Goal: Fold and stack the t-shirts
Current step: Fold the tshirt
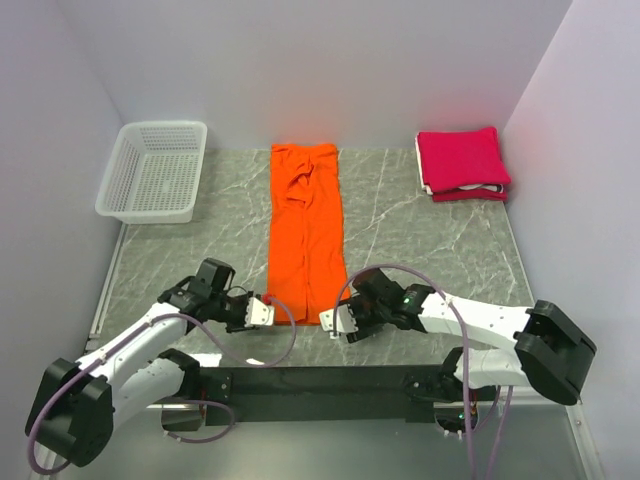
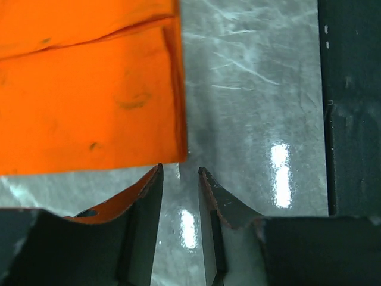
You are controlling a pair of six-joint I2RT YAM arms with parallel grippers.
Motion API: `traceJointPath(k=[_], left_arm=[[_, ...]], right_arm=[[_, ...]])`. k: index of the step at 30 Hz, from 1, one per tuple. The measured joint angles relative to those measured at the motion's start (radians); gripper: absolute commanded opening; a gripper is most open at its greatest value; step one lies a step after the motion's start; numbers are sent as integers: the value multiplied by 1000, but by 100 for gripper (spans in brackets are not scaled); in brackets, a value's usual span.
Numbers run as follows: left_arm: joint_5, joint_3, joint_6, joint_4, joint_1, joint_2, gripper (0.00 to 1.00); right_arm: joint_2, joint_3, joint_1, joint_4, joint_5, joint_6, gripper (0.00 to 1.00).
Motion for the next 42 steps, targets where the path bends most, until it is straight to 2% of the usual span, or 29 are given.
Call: traceJointPath(k=[7, 13, 21, 27, 30, 31, 33, 38, 42], left_arm=[[-50, -47, 17, 116, -90, 21, 38], [-86, -47, 23, 182, -98, 107, 39], [-102, -47, 56, 217, -105, 147, 39], [-101, -46, 89, 215, -106, 146, 41], [-100, -45, 112, 209, -108, 146, 40], [-99, -45, 118, 207, -109, 145, 40], [-100, -45, 129, 206, -114, 145, 40], [-101, -41, 141, 203, -124, 146, 47], [-103, -38, 146, 189, -143, 142, 46]], right_arm=[[57, -8, 3, 150, 6, -28, 54], [70, -13, 19, 164, -11, -47, 55], [75, -29, 40, 148, -20, -89, 54], [147, 25, 50, 135, -8, -107, 35], [153, 24, 55, 129, 6, -116, 17], [154, 23, 57, 127, 10, -114, 7], [159, 24, 59, 128, 18, -113, 1], [169, 37, 61, 123, 34, -80, 0], [177, 47, 61, 116, 38, -57, 0]])
